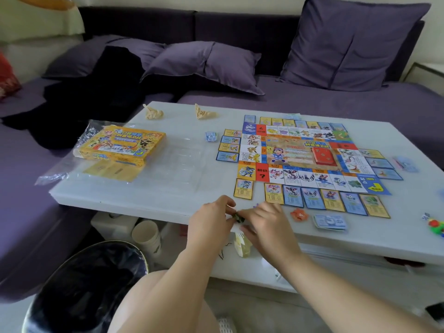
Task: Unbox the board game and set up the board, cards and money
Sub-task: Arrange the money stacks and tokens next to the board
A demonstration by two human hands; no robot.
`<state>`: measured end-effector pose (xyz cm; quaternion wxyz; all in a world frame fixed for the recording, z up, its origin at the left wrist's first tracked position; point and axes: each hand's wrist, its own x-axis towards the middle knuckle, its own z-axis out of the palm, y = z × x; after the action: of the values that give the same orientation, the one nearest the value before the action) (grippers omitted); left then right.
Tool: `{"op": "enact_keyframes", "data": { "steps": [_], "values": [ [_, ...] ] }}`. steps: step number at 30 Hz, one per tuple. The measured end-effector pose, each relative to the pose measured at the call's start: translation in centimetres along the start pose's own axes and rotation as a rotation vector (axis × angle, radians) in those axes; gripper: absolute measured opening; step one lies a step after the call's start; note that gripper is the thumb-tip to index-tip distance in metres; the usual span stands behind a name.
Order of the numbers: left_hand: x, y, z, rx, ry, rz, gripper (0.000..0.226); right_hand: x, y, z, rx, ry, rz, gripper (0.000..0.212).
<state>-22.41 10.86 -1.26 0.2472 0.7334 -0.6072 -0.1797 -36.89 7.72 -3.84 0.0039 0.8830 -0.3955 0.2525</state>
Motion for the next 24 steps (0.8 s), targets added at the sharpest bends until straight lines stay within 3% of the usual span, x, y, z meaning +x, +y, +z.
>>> {"op": "enact_keyframes", "data": {
  "steps": [6,9,12,17,21,24],
  "values": [
    [-0.4,0.0,-0.2,0.035,0.000,0.029,0.027,-0.2,0.1,0.0,0.004,0.087,-0.101,0.006],
    [-0.6,-0.1,-0.2,0.008,-0.031,0.028,0.027,0.1,0.2,-0.3,-0.013,0.049,-0.123,0.025],
    [-0.6,-0.3,-0.2,-0.058,-0.051,0.020,0.024,0.4,0.5,-0.1,-0.019,0.019,-0.163,0.027],
    [-0.7,-0.7,-0.7,-0.320,-0.088,-0.040,0.017,1.6,0.9,-0.6,0.059,-0.081,-0.162,0.029],
    [-0.7,-0.4,-0.9,-0.538,-0.027,-0.178,0.020,2.6,0.8,-1.3,0.167,-0.097,-0.003,0.009],
    [-1.2,1.1,-1.0,-1.100,-0.078,-0.410,0.025,2.9,0.8,-2.1,0.251,-0.026,0.134,0.006]
  ]
}}
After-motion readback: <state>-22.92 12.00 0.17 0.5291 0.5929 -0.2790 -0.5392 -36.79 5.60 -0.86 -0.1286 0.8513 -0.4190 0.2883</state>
